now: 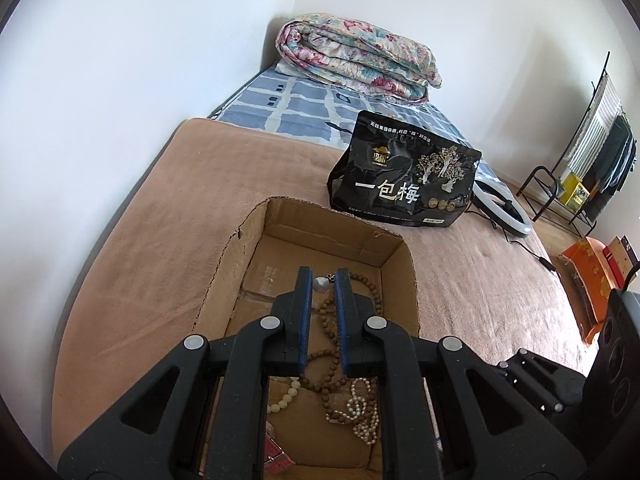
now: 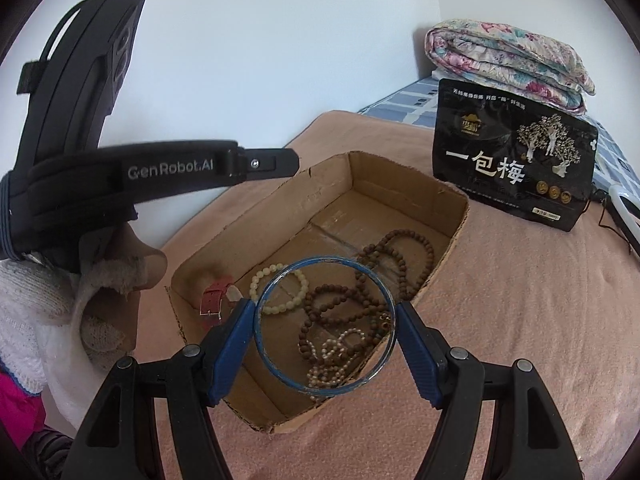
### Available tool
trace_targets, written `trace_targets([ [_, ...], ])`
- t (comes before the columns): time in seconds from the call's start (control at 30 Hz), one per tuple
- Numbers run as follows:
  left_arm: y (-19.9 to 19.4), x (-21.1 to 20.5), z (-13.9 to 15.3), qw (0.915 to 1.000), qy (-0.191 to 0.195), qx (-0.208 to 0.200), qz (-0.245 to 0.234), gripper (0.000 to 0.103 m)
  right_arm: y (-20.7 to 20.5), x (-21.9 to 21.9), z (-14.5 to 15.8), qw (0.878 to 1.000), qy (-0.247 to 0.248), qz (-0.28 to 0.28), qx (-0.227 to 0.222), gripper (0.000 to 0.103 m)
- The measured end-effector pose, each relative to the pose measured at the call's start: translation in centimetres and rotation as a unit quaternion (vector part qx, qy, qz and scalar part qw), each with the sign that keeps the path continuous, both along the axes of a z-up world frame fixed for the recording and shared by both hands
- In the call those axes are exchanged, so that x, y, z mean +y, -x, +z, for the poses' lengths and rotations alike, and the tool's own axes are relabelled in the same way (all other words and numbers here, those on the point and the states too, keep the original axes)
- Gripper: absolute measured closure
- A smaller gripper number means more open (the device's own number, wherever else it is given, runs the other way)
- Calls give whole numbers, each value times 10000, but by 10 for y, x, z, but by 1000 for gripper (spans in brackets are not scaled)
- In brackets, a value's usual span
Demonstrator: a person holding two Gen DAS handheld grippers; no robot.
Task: Organize jewelry
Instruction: 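Open the right gripper to drop the bangle while the left gripper releases the earring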
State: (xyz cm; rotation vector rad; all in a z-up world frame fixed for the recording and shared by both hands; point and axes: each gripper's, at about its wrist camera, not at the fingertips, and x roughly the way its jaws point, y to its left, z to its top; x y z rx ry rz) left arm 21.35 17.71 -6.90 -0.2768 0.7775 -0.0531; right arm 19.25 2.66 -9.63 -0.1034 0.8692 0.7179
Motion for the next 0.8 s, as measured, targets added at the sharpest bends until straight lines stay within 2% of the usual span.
trace_targets([
  [0.23, -2, -5, -2, 10000, -40, 38, -56, 94, 2, 5, -2, 10000, 73, -42, 3, 28],
  [0.33, -2, -5, -1, 10000, 37, 7, 5, 94, 2, 6, -1, 9999, 149, -73, -44, 15],
  [0.8, 0, -2, 3, 9999, 91, 34, 70, 92, 10, -9, 7, 9995, 207, -147, -191, 14],
])
